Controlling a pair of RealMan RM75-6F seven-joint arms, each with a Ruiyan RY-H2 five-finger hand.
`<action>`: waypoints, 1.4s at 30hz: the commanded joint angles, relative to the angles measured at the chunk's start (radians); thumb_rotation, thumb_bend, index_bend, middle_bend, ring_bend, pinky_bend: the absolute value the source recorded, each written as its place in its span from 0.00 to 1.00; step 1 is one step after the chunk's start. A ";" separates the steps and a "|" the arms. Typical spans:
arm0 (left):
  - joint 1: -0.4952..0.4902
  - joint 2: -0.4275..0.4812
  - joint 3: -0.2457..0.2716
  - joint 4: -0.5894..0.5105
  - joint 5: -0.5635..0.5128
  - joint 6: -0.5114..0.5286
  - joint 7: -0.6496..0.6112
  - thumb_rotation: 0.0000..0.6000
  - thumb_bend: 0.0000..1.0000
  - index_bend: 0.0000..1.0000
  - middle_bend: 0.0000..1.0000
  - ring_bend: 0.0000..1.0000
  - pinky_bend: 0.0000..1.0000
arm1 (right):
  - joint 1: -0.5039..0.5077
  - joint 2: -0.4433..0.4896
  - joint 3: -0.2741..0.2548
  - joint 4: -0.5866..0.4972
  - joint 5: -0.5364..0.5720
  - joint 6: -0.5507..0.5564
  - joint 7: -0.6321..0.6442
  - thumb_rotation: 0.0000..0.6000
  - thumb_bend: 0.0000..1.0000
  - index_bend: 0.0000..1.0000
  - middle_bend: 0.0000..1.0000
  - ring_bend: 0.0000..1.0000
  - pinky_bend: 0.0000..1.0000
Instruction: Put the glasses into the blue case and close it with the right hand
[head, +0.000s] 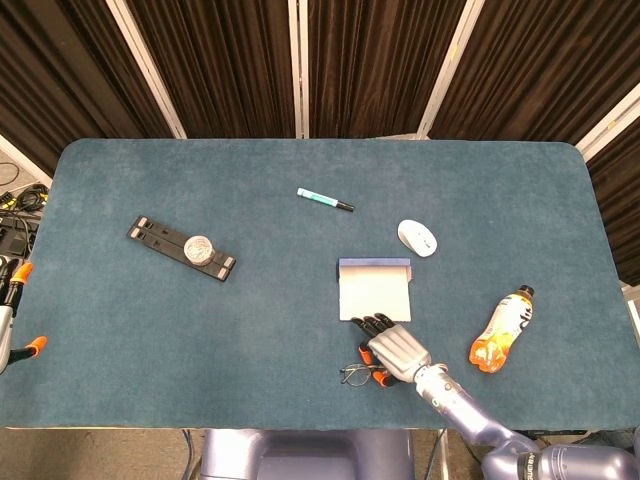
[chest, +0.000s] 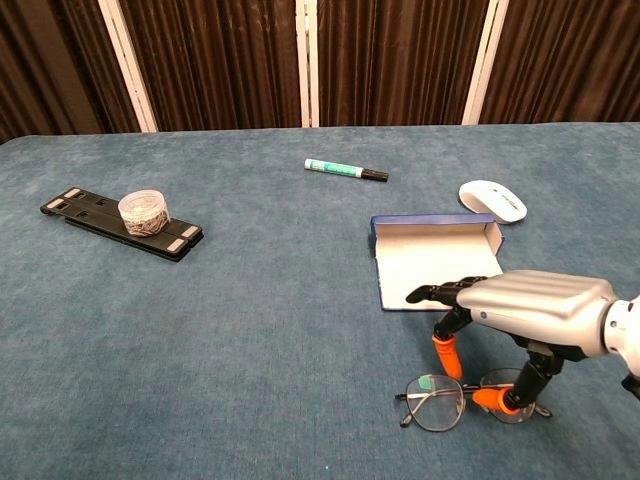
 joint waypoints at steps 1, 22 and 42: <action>-0.001 0.000 0.000 0.001 -0.003 -0.002 0.000 1.00 0.00 0.00 0.00 0.00 0.00 | 0.001 -0.001 -0.002 0.004 -0.001 0.002 0.000 1.00 0.27 0.52 0.00 0.00 0.00; -0.005 -0.005 0.002 0.002 -0.010 -0.006 0.010 1.00 0.00 0.00 0.00 0.00 0.00 | 0.004 -0.015 -0.014 0.026 -0.027 0.012 0.024 1.00 0.36 0.61 0.00 0.00 0.00; -0.006 -0.001 0.002 0.001 -0.015 -0.006 0.004 1.00 0.00 0.00 0.00 0.00 0.00 | 0.026 0.013 0.073 0.000 -0.011 0.048 0.092 1.00 0.37 0.63 0.00 0.00 0.00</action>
